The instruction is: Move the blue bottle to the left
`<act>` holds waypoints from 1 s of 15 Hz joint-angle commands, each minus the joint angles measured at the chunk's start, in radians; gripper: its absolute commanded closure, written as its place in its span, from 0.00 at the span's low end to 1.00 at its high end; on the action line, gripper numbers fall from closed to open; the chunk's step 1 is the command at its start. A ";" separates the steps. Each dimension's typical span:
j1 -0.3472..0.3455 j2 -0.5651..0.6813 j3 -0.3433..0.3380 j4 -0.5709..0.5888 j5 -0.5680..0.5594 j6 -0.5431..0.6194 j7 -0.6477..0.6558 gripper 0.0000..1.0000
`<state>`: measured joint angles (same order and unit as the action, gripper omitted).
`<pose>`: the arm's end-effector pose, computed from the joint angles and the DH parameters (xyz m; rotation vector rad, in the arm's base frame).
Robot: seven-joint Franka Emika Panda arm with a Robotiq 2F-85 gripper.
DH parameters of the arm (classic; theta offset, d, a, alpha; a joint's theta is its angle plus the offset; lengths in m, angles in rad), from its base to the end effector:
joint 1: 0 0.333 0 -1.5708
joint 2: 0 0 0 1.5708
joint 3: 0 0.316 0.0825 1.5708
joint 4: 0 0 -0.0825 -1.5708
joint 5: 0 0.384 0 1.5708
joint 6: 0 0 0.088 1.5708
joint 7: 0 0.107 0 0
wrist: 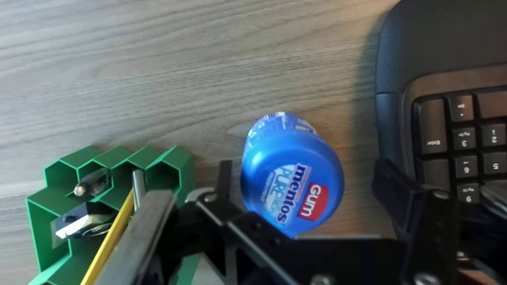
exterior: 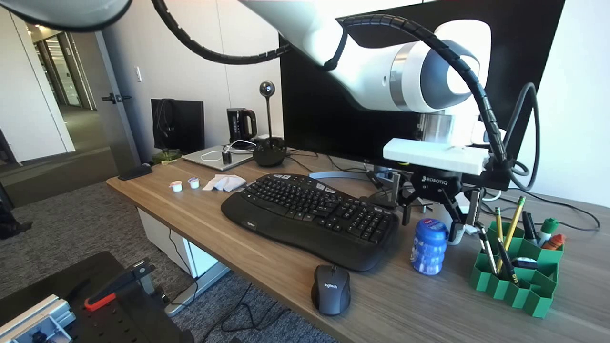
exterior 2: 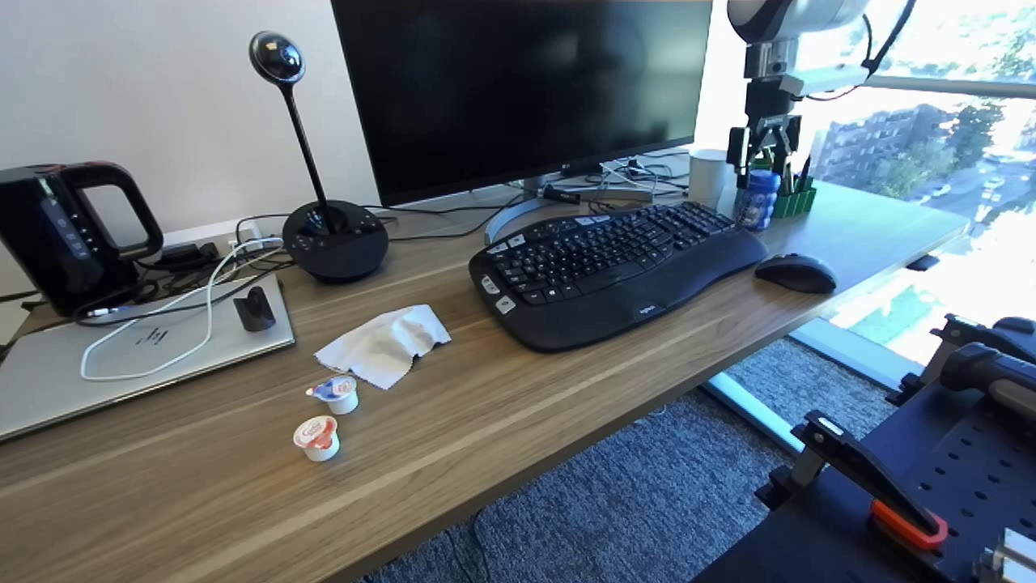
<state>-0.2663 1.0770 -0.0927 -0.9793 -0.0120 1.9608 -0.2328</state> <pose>0.7324 -0.2479 0.1909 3.0704 -0.1172 -0.1773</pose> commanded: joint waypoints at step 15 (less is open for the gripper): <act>-0.021 -0.113 -0.037 -0.109 0.014 -0.038 0.069 0.65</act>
<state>-0.2780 1.0505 -0.1277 -0.9938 -0.0112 1.9437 -0.1745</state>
